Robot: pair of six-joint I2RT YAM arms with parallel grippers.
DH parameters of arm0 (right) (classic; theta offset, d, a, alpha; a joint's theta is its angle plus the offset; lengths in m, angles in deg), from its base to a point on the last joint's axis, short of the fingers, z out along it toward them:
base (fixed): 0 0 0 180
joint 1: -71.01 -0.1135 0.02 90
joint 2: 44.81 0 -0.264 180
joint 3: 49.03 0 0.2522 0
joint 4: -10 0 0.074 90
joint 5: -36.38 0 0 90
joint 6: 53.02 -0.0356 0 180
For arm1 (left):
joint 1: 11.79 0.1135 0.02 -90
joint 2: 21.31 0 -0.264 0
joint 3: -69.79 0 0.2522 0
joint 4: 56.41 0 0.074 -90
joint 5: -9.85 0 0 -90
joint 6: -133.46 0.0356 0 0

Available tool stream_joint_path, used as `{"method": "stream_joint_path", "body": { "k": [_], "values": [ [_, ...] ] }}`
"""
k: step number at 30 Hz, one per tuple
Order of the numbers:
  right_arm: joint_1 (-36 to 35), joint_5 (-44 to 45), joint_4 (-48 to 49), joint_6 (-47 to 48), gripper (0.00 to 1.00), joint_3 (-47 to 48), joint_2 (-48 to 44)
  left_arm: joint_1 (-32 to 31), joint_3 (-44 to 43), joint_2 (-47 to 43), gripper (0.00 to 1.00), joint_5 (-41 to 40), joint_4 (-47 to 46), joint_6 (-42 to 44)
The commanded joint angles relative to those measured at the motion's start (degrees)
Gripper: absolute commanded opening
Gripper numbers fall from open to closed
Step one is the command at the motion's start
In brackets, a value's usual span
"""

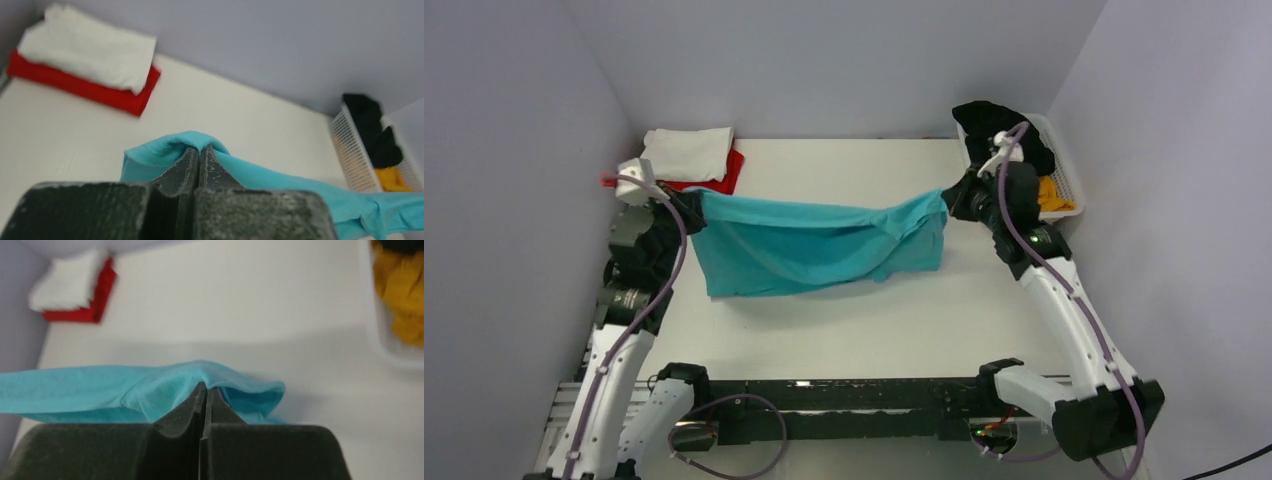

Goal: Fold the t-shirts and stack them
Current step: Flatten out the tshirt

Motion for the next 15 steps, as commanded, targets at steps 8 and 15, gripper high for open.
{"method": "stream_joint_path", "body": {
  "k": [8,15],
  "values": [
    [3.2,5.4,-12.8,-1.9,0.28,-8.8,19.5,0.1,14.1,15.1,0.00,1.0,0.3,-5.3],
    [3.2,1.4,-6.5,0.4,0.73,-13.9,14.4,0.1,14.6,15.9,0.00,3.1,-1.8,-4.4]
  ]
}}
